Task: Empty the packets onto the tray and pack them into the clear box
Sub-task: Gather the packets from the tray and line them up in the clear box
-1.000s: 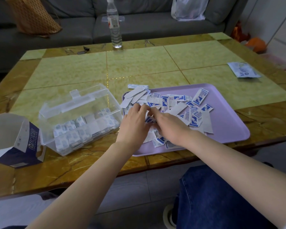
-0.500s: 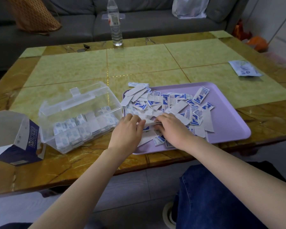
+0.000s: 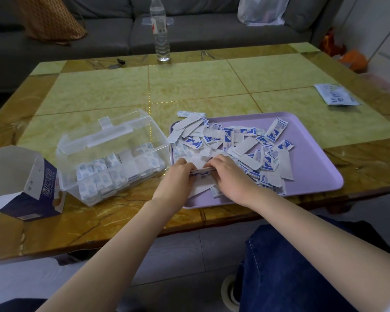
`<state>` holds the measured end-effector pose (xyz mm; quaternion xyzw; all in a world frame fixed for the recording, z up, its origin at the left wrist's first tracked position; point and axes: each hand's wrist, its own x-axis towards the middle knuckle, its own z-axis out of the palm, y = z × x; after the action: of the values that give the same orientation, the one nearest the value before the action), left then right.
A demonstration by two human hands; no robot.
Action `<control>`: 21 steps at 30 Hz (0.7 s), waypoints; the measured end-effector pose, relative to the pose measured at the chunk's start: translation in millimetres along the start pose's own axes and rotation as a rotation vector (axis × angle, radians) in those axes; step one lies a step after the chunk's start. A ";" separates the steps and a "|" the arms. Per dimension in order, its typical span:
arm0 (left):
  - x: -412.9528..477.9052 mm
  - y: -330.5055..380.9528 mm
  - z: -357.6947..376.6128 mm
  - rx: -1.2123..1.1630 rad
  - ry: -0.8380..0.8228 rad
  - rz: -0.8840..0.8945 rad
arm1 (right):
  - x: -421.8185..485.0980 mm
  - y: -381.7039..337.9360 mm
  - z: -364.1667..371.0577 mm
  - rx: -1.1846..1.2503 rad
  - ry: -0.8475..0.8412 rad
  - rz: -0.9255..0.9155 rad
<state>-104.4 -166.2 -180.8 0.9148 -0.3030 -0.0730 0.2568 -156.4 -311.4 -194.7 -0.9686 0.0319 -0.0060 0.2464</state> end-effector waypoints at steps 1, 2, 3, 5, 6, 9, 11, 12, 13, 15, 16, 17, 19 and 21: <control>0.3 0.1 -0.2 0.001 0.006 0.004 | -0.6 -0.6 0.0 -0.009 -0.009 -0.010; 0.4 0.2 -0.5 0.001 0.011 0.009 | -1.1 -1.6 0.2 -0.015 -0.013 -0.020; 0.3 0.7 -0.6 0.002 0.013 0.011 | -1.4 -2.2 0.2 -0.020 -0.014 -0.028; 1.1 0.4 -0.4 0.019 0.011 0.018 | -1.0 -2.4 -0.5 -0.027 -0.003 -0.031; 1.3 0.4 -0.2 0.035 0.008 0.020 | -0.9 -2.3 -0.7 -0.032 0.002 -0.029; 0.5 0.3 -1.3 0.066 0.027 0.036 | -2.5 -3.5 -2.1 -0.021 0.079 -0.016; 0.4 -0.7 -2.6 0.095 0.052 0.038 | -3.8 -5.1 -5.3 -0.005 0.162 -0.025; 0.4 -0.5 -3.2 0.125 0.045 0.034 | -4.0 -6.1 -6.4 -0.031 0.163 -0.040; -0.4 0.1 -3.1 0.159 0.026 0.028 | -4.4 -7.3 -6.6 -0.075 0.130 -0.049; -0.8 2.4 0.4 0.254 -0.027 0.036 | -4.1 -7.7 -4.2 -0.129 0.048 -0.031; -0.6 3.8 3.7 0.327 -0.061 0.048 | -3.7 -8.3 -2.0 -0.116 0.025 -0.014; -0.6 5.7 6.5 0.400 -0.090 0.054 | -3.4 -9.0 -0.1 -0.088 0.014 -0.003; -1.3 8.6 9.8 0.474 -0.103 0.043 | -3.0 -9.7 2.9 -0.032 0.017 -0.006; -2.3 10.6 9.0 0.467 -0.096 0.020 | -3.5 -7.2 3.2 0.008 0.055 -0.009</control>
<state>-114.4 -175.9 -183.1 0.9418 -0.3327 -0.0416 0.0241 -159.4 -303.3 -194.0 -0.9672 0.0341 -0.0340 0.2494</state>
